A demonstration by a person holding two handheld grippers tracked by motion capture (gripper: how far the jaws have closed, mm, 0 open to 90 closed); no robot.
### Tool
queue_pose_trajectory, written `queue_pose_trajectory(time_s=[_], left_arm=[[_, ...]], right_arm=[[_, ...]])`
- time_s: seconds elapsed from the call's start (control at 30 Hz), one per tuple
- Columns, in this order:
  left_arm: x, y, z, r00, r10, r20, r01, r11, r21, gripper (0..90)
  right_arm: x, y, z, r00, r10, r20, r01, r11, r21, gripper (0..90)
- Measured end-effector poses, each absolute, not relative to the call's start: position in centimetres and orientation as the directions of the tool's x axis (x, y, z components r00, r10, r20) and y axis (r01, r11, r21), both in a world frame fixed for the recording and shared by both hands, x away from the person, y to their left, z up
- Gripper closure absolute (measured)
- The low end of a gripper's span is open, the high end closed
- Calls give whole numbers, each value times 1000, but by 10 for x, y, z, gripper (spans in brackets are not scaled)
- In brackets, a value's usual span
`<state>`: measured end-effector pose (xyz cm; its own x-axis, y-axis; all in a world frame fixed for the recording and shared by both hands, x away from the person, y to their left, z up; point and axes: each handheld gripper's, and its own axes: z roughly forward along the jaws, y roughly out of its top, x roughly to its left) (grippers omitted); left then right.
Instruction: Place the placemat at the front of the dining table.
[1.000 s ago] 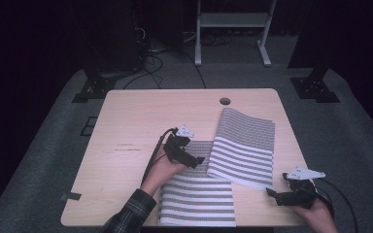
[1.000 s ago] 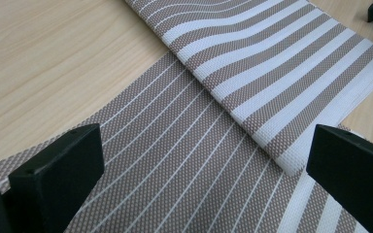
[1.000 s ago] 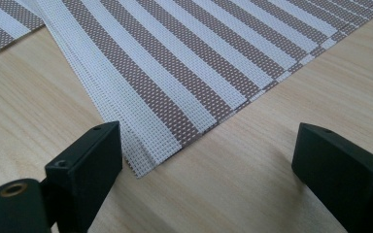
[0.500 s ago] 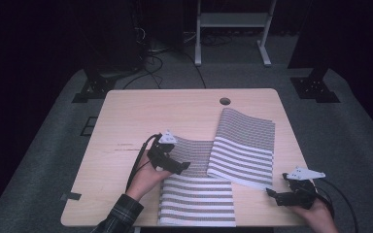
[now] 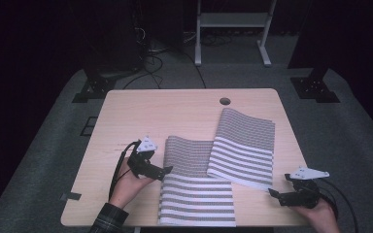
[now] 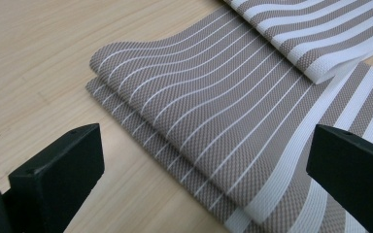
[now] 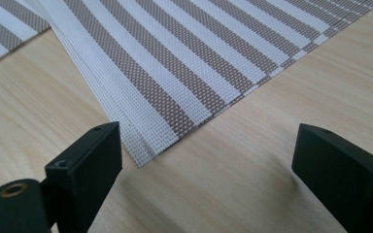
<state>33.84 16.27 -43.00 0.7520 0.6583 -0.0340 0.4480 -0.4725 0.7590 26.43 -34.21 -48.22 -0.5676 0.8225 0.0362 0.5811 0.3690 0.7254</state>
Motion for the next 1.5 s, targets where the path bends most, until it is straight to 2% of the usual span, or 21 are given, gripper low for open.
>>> queue_pose_trajectory(time_s=[0.2, 0.7, 1.17, 1.3, 1.37, 1.43, 1.5], left_arm=[[328, 180, -438, 738, 674, -32, 467, -476, 745, 0], [307, 212, -465, 709, 704, -37, 528, -497, 689, 0], [306, 220, -477, 705, 709, -28, 541, -511, 668, 0], [306, 220, -477, 704, 710, -24, 540, -513, 668, 0], [306, 221, -477, 702, 712, -24, 541, -511, 668, 0], [306, 220, -478, 704, 710, -17, 536, -515, 669, 0], [306, 220, -478, 705, 709, -4, 530, -523, 668, 0]], right_arm=[[266, -341, -476, -557, 829, 57, 593, 348, 727, 130], [273, -330, -470, -597, 800, 60, 547, 351, 760, 298], [285, -316, -478, -630, 775, 56, 568, 411, 713, 337], [283, -313, -477, -637, 770, 7, 548, 446, 708, 438], [282, -313, -477, -644, 765, 9, 544, 449, 709, 552], [281, -313, -476, -649, 761, 10, 541, 452, 709, 559], [282, -314, -476, -651, 759, 10, 540, 452, 710, 671]])
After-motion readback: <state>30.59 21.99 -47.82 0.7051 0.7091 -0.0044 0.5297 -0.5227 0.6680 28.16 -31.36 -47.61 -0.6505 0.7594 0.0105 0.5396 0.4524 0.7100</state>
